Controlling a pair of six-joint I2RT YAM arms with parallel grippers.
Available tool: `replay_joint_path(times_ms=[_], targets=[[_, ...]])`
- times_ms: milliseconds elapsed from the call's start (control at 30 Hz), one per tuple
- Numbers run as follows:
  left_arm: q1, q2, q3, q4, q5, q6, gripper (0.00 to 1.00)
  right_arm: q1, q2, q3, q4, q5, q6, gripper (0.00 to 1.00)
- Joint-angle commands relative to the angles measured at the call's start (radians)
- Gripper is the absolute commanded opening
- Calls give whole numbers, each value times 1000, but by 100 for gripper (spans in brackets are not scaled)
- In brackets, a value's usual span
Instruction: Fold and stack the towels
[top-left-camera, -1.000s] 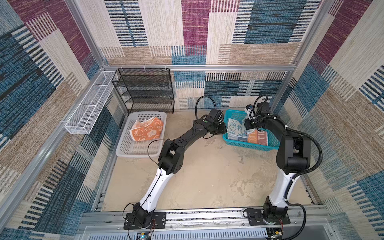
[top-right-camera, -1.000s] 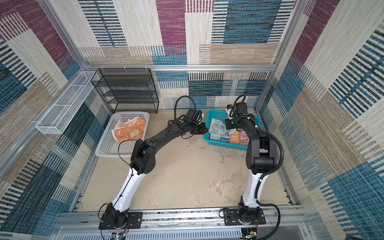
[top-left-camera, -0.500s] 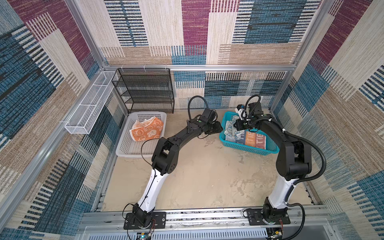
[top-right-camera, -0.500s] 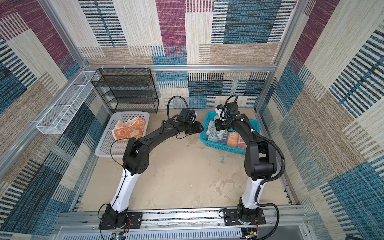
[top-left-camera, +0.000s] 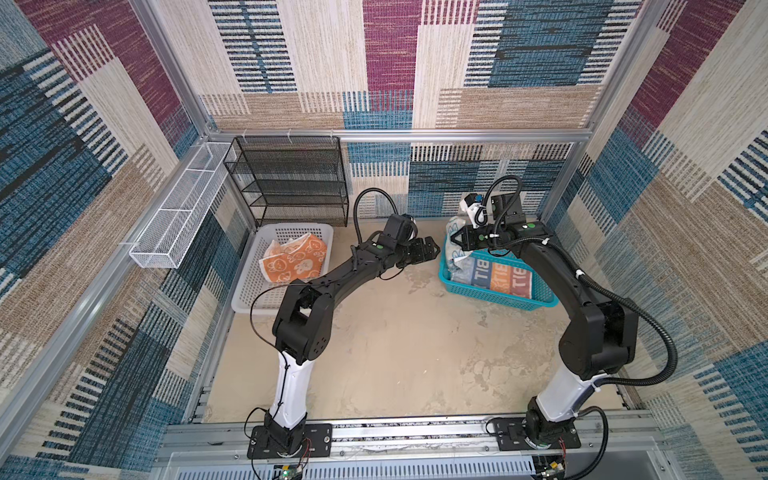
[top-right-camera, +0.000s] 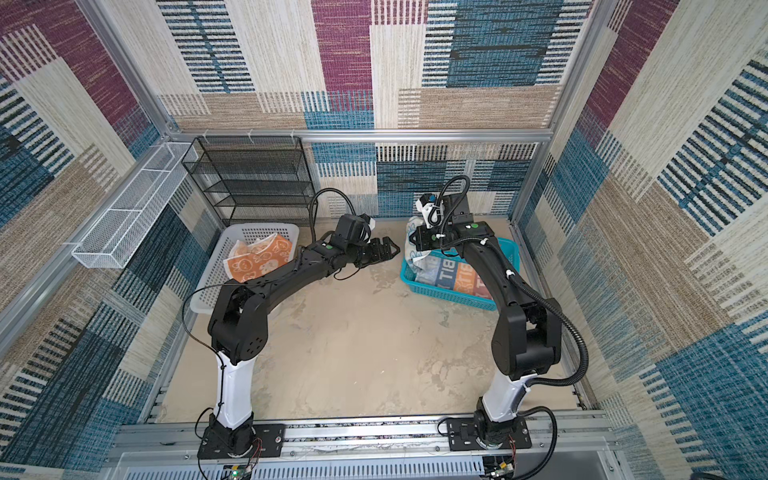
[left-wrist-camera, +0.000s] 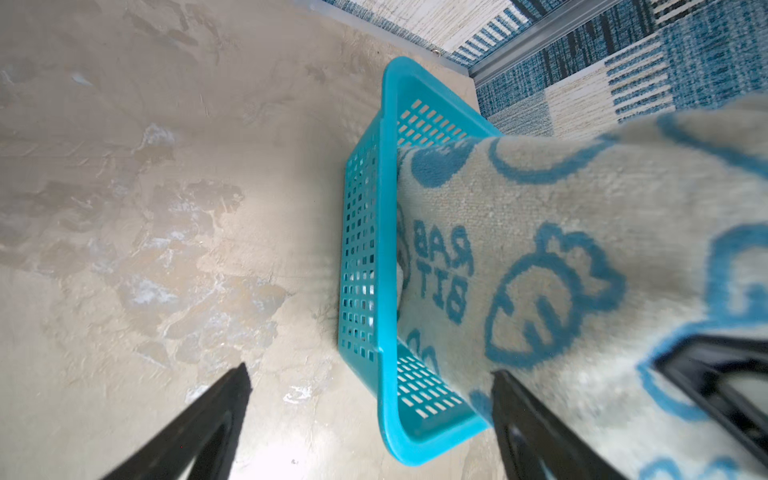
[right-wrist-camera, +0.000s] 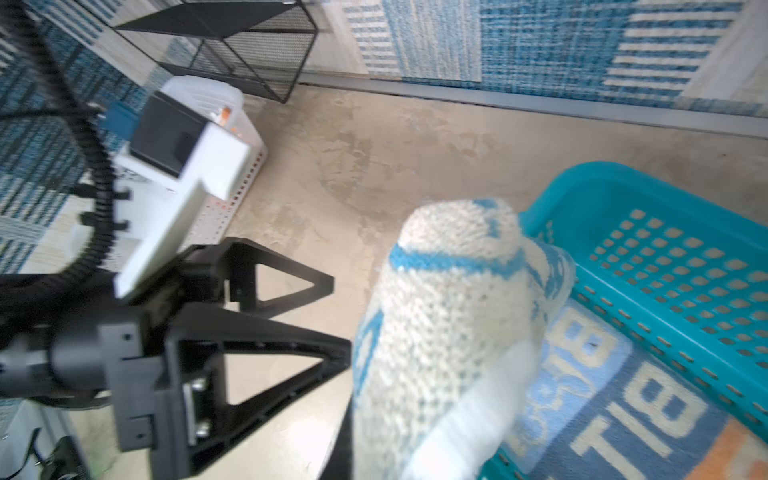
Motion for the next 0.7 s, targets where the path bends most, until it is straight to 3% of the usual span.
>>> replay_joint_path(times_ms=[0, 667], targets=[[4, -25, -41, 62, -3, -23, 97, 4, -18, 9, 24, -81, 42, 0], [9, -13, -74, 83, 19, -25, 100, -148, -37, -118, -40, 143, 12, 0]])
